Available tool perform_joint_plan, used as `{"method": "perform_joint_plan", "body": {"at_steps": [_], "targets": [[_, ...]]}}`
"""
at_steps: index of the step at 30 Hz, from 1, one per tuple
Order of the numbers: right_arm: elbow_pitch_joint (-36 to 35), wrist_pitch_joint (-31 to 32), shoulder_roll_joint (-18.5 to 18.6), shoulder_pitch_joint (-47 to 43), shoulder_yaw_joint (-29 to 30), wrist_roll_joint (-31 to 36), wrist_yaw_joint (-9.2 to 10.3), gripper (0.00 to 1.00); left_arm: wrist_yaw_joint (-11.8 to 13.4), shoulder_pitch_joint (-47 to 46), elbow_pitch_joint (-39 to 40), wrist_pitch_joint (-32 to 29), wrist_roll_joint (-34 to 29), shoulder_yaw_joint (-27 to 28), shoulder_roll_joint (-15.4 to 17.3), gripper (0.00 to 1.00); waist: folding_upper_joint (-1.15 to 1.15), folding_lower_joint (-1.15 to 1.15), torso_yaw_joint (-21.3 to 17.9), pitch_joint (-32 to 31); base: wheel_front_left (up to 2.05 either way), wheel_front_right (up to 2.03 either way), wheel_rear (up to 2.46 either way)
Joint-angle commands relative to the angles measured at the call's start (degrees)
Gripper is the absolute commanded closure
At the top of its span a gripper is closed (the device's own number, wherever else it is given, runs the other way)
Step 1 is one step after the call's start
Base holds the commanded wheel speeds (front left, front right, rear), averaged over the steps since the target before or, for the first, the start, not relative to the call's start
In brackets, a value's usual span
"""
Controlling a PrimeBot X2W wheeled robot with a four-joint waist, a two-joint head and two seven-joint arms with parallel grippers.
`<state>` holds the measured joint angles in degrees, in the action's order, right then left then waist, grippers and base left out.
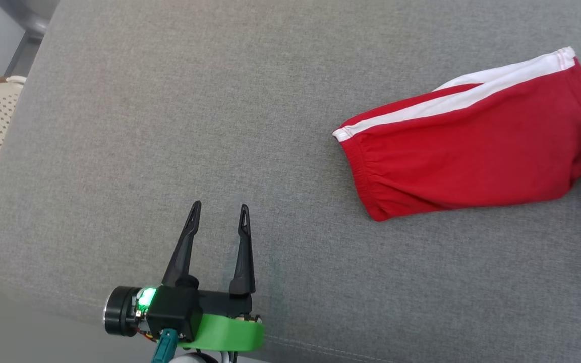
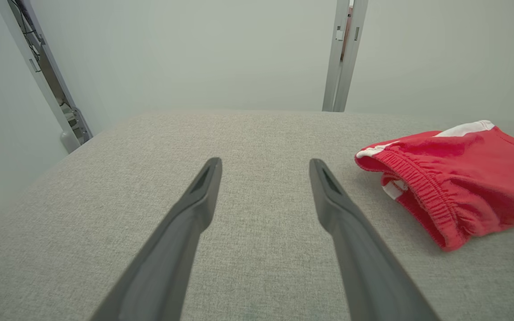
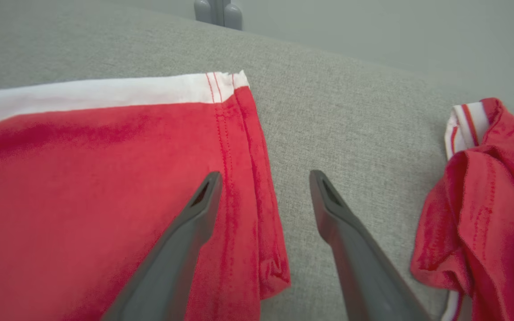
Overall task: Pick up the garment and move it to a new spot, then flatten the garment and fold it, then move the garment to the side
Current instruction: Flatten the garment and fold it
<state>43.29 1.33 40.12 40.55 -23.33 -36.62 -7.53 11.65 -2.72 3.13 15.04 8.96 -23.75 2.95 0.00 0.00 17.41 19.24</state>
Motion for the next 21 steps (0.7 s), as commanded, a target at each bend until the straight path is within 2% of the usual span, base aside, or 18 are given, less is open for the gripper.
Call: {"method": "perform_joint_plan", "body": {"at_steps": [1, 6, 7, 8, 9, 10, 16, 21], "targets": [[0.53, 1.16, 0.78, 0.98, -0.83, -0.41, 0.11, 0.00, 0.39, -1.24, 0.04, 0.16, 0.08, -0.13, -0.06, 0.00, 0.00, 0.00, 2.65, 2.87, 0.00, 0.00, 0.00], [2.70, 4.36, 2.28, 2.86, -2.52, -2.70, 0.11, 0.00, 0.50, -2.37, -0.38, 0.16, 0.28, -0.82, -0.06, 0.00, 0.00, 0.00, 3.76, 4.41, 0.00, 0.00, 0.00], [3.15, 4.90, 2.32, 2.85, -2.86, -3.06, 0.11, 0.06, 0.53, -2.48, -0.47, 0.16, 0.28, -0.87, -0.06, 0.00, 0.00, 0.00, 3.84, 4.49, 0.00, 0.00, 0.00], [3.39, 5.41, 2.33, 2.69, -3.39, -3.51, 0.10, 0.60, 0.53, -2.60, -0.55, 0.16, 0.23, -0.87, -0.06, 0.00, 0.00, 0.00, 3.90, 4.55, 0.00, 0.00, 0.00], [3.52, 5.52, 2.37, 2.57, -3.72, -3.90, 0.10, 0.96, 0.54, -2.75, -0.62, 0.16, 0.15, -0.85, -0.06, 0.00, 0.00, 0.00, 3.89, 4.56, 0.00, 0.00, 0.00], [3.57, 5.40, 2.10, 2.17, -4.16, -4.52, 0.10, 1.00, 0.54, -2.84, -0.74, 0.16, 0.04, -0.72, -0.05, 0.00, 0.00, 0.00, 3.75, 4.42, 0.00, 0.00, 0.00], [2.57, 2.97, 0.48, -1.76, -6.50, -7.44, 0.05, 1.00, -0.05, -1.76, -1.87, 0.16, -1.18, 0.66, -0.04, 0.00, 0.00, 0.00, 0.80, 1.88, 0.00, 0.00, 0.00], [1.11, -0.55, -0.14, -5.34, -7.63, -9.27, 0.06, 1.00, -1.04, -0.66, -2.53, 0.16, -2.67, 2.16, 0.00, 0.00, 0.00, 0.00, -3.59, -1.15, 0.00, 0.00, 0.00]]}}
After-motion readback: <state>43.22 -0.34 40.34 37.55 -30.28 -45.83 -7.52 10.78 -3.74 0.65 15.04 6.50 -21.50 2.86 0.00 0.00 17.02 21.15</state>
